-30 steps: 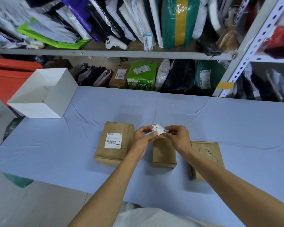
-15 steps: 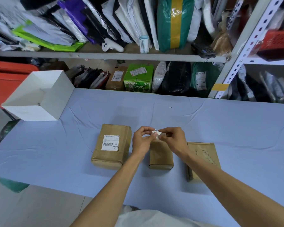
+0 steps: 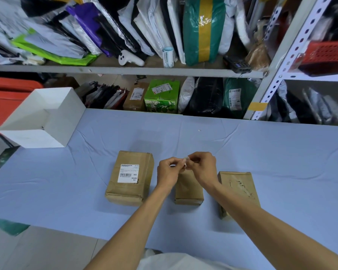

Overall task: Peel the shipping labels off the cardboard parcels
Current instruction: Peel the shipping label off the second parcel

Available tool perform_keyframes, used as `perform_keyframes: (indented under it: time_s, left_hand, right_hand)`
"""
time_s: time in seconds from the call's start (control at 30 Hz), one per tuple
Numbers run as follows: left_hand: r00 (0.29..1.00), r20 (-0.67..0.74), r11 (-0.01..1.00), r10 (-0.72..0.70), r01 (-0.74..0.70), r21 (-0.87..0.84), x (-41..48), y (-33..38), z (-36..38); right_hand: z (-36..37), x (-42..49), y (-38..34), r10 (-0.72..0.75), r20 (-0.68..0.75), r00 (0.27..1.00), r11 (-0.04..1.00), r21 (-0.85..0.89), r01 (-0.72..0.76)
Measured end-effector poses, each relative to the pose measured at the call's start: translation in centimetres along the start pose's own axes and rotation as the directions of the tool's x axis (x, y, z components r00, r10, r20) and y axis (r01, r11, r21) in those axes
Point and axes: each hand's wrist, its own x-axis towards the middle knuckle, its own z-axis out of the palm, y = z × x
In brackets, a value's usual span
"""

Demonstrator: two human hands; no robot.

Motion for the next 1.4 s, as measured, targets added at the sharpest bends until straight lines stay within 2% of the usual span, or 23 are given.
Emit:
perform_keyframes:
  time_s: [0.17,0.33,0.47,0.67,0.77,0.83,0.97,1.1,1.3,1.4]
  left_hand:
    - [0.999,0.031,0.999,-0.008,0.009,-0.036,0.1,0.3,0.3]
    - [0.998,0.052,0.999,-0.036,0.037,-0.007,0.8,0.4,0.3]
    - [0.994,0.087,0.995,-0.066,0.072,-0.066,1.1,1.1,0.0]
    - [0.998,0.060,0.999,-0.031,0.033,-0.028,1.5,0.1,-0.4]
    - [0.998,0.054,0.999,-0.035,0.034,0.026,1.6,-0.9,-0.5]
    - [0.997,0.049,0.998,-0.067,0.067,0.005,1.2,-0.8,-0.4]
    - [0.988,0.042,0.974,-0.151,0.155,-0.165,0.4,0.5,0.4]
    - [0.989,0.059,0.977,-0.138,0.146,-0.156,0.6,1.2,0.5]
    - [0.980,0.168,0.977,-0.110,0.137,-0.162,0.2,2.5,0.2]
    - [0.977,0.177,0.975,-0.123,0.152,-0.162,0.3,2.7,0.4]
  right_hand:
    - [-0.1,0.3,-0.5,0.000,-0.042,0.999,1.000,-0.007,0.000]
    - [0.1,0.0,-0.8,0.088,-0.087,0.992,0.996,0.018,-0.087]
    - [-0.5,0.1,-0.9,0.073,-0.099,0.992,0.997,0.035,-0.070]
    - [-0.5,0.2,-0.2,-0.004,0.042,0.999,0.992,-0.122,0.009]
    - [-1.3,0.9,0.1,0.020,0.144,0.989,0.991,-0.135,0.000]
    - [-1.6,1.2,0.1,0.017,0.191,0.981,0.987,-0.160,0.014]
    - [-2.0,1.2,0.1,-0.051,0.105,0.993,0.946,-0.313,0.081]
    - [-2.6,1.2,-0.1,-0.061,0.140,0.988,0.985,-0.154,0.082]
    - [-3.4,1.8,-0.7,-0.093,0.162,0.982,0.994,-0.044,0.102]
    - [-3.3,2.0,-0.4,-0.112,0.109,0.988,0.994,-0.002,0.113]
